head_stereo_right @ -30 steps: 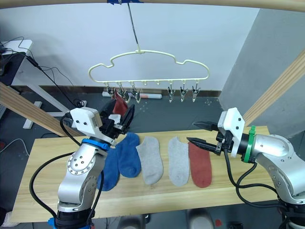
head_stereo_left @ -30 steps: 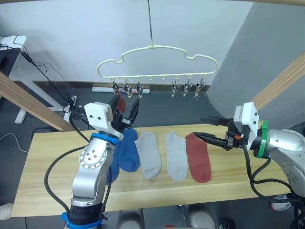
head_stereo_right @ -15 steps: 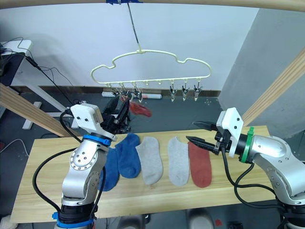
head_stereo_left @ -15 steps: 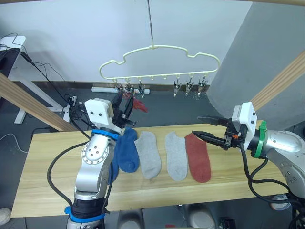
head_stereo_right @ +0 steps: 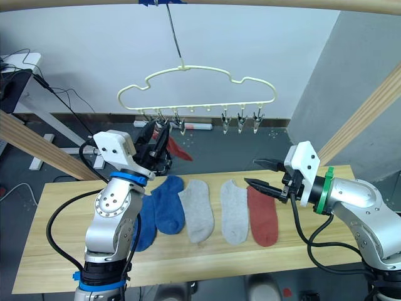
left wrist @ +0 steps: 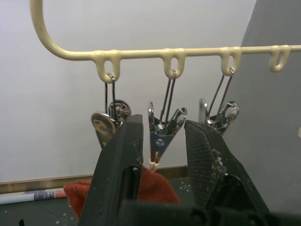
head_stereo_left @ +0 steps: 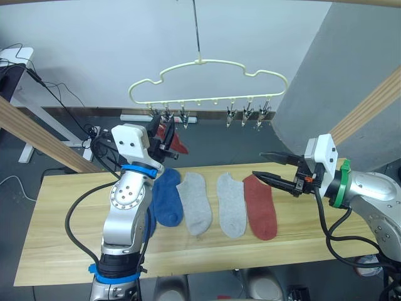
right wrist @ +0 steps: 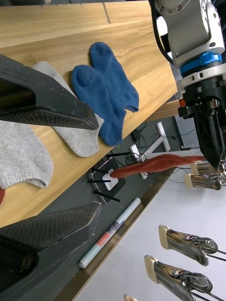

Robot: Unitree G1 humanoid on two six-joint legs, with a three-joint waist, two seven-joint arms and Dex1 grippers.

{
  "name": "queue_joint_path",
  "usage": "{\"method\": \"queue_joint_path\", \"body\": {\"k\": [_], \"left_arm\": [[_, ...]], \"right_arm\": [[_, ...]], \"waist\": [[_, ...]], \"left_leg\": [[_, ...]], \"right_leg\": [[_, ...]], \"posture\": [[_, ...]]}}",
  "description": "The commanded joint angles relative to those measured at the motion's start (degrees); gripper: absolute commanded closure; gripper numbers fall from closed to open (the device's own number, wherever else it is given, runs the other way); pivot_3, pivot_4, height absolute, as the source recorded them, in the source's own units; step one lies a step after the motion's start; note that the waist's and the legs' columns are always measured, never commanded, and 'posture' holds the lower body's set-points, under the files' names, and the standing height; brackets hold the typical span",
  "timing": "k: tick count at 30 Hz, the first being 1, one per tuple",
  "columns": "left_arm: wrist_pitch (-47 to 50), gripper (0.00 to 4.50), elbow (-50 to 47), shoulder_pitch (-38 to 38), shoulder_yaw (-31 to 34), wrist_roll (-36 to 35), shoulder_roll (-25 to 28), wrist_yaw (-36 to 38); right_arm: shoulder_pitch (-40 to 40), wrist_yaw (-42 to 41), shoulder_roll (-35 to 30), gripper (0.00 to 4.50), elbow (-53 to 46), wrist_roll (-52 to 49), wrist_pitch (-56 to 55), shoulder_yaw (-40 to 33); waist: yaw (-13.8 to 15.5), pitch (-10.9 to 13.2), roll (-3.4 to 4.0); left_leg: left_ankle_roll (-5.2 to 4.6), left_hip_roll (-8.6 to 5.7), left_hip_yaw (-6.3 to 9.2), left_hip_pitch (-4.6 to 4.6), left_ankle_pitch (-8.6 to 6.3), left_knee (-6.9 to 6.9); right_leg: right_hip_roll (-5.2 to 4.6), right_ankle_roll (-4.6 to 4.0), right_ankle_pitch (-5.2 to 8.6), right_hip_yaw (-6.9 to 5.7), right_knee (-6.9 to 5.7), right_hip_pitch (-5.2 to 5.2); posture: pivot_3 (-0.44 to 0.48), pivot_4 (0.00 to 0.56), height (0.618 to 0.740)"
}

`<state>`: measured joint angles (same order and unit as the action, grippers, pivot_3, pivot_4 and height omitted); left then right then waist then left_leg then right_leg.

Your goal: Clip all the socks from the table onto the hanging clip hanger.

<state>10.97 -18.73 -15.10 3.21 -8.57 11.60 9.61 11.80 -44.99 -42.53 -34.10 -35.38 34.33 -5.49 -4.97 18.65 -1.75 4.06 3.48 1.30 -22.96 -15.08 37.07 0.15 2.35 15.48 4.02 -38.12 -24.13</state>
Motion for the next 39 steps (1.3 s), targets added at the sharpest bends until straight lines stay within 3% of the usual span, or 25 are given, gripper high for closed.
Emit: {"method": "queue_joint_path", "body": {"k": [1, 23, 28, 31, 39], "left_arm": [[-1.29, 2.95, -0.4, -1.17, 0.43, 0.29, 0.22, 0.24], [-1.77, 2.95, 0.53, -3.13, 0.86, -0.03, 0.22, 1.08], [-1.9, 4.02, 0.34, -3.06, 0.91, 0.16, 0.31, 1.1], [-1.93, 4.42, 0.31, -3.03, 1.01, 0.16, 0.41, 1.15], [-1.89, 4.49, 0.02, -2.64, 1.15, -0.04, 0.83, 1.43]], "right_arm": [[-0.14, 0.03, 0.15, 1.95, -2.32, -1.02, -0.36, -0.34], [-0.65, 0.25, 0.64, 1.95, -2.98, -1.06, -0.29, 0.1], [-1.18, 0.22, 0.61, 1.95, -3.15, -0.55, -0.52, 0.46], [-1.55, 0.22, 0.56, 1.95, -3.26, -0.08, -0.9, 0.78], [-2.93, 1.97, -0.26, 1.95, -2.55, 4.55, -1.12, 3.67]], "waist": [[0.0, 0.0, 0.0], [-0.01, 0.0, 0.0], [0.0, 0.0, 0.0], [0.0, 0.0, 0.0], [0.0, 0.0, 0.0]], "left_leg": [[0.0, 0.0, 0.0, 0.0, 0.0, 0.0], [0.0, 0.0, 0.0, 0.0, 0.0, 0.0], [0.0, 0.0, 0.0, 0.0, 0.0, 0.0], [0.0, 0.0, 0.0, 0.0, 0.0, 0.0], [0.01, 0.0, 0.0, 0.0, 0.0, 0.01]], "right_leg": [[0.0, 0.0, 0.0, 0.0, 0.0, 0.0], [0.0, 0.0, 0.0, 0.0, 0.0, 0.0], [0.0, 0.0, 0.0, -0.01, 0.0, 0.0], [0.0, 0.0, 0.0, -0.01, 0.0, 0.0], [0.0, 0.0, 0.0, -0.01, -0.01, 0.0]], "posture": [[-0.207, 0.349, 0.74], [-0.206, 0.35, 0.74], [-0.206, 0.351, 0.74], [-0.204, 0.35, 0.74], [-0.198, 0.353, 0.74]]}}
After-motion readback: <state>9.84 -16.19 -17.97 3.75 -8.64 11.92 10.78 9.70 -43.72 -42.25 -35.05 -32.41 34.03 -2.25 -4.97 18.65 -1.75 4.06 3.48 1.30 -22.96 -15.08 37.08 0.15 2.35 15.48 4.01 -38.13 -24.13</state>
